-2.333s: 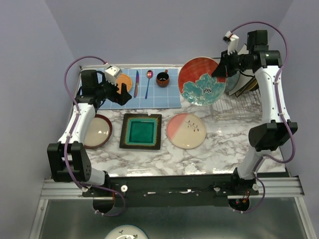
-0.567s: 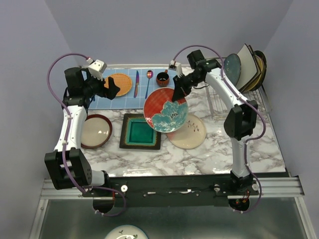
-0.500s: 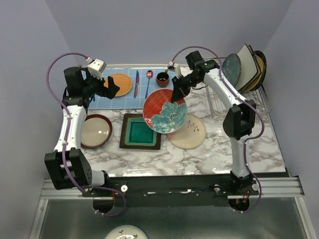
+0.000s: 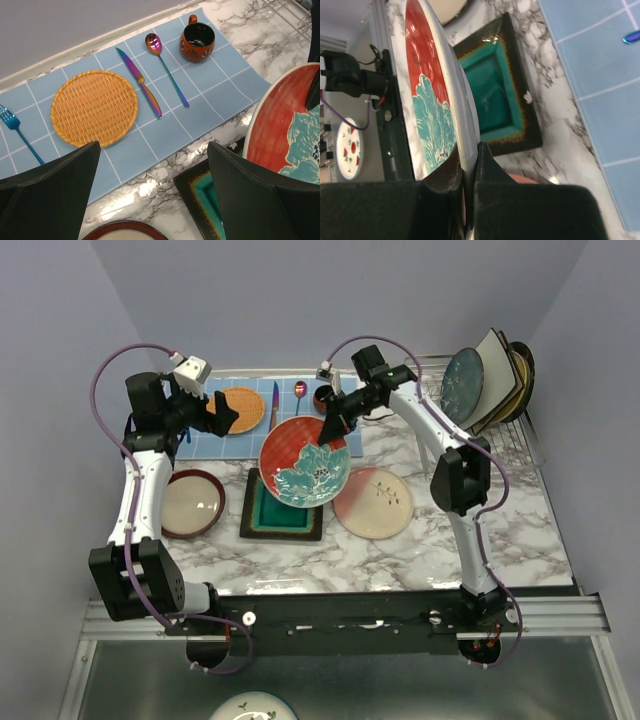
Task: Unload the plates from the dish rack
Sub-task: Place the plate at the center of the board.
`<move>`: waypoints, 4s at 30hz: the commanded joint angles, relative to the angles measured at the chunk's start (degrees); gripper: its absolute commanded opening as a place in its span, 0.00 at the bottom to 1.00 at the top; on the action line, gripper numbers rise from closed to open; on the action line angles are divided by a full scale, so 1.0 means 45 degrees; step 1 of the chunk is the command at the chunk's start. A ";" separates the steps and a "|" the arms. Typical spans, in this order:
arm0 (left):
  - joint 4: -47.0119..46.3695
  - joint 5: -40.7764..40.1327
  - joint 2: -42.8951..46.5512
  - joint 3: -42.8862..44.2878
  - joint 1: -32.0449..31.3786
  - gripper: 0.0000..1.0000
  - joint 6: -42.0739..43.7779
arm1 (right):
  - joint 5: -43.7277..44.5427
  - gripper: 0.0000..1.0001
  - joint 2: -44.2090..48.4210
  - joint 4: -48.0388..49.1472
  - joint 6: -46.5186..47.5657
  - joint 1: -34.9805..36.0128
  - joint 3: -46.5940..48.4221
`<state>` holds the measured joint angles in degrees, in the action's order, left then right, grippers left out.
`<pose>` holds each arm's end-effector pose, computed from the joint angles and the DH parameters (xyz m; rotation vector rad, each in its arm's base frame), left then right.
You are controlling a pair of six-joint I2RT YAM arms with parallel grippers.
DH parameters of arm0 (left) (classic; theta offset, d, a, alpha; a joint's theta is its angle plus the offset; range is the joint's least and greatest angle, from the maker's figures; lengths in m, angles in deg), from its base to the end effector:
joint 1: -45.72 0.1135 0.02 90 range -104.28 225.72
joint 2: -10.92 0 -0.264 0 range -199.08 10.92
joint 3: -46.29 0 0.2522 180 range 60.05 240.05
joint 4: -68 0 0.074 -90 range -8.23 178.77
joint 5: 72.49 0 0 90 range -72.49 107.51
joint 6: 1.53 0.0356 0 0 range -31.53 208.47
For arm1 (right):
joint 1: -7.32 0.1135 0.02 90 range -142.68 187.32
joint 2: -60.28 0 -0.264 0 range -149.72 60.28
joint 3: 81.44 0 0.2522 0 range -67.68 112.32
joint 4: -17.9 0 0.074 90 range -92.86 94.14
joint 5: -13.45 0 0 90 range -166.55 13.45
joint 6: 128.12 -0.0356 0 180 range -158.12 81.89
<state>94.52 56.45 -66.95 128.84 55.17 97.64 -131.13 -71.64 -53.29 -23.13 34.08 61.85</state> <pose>0.3097 0.0289 0.3544 0.4346 1.8371 -0.4396 0.4255 0.2471 0.2779 -1.1761 2.1398 1.3080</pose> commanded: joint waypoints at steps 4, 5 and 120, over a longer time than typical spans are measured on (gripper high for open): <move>-0.0392 -0.0313 0.0058 -0.0034 0.0145 0.97 0.0111 | -0.2791 0.01 -0.0293 0.2483 -0.2390 0.0790 0.0590; -0.0509 -0.0371 0.0019 -0.0072 0.0145 0.97 0.0092 | -0.2791 0.01 -0.0352 0.2759 -0.2895 0.0849 0.0589; 1.0092 0.3085 -0.5371 0.5724 -0.0012 0.00 0.6144 | 0.4845 0.47 0.3845 0.1179 -0.0244 0.1552 -0.1460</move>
<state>133.56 67.99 -90.79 148.84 52.83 124.09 -111.68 -57.96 -46.60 -25.67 40.66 57.59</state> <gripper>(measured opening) 0.065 0.471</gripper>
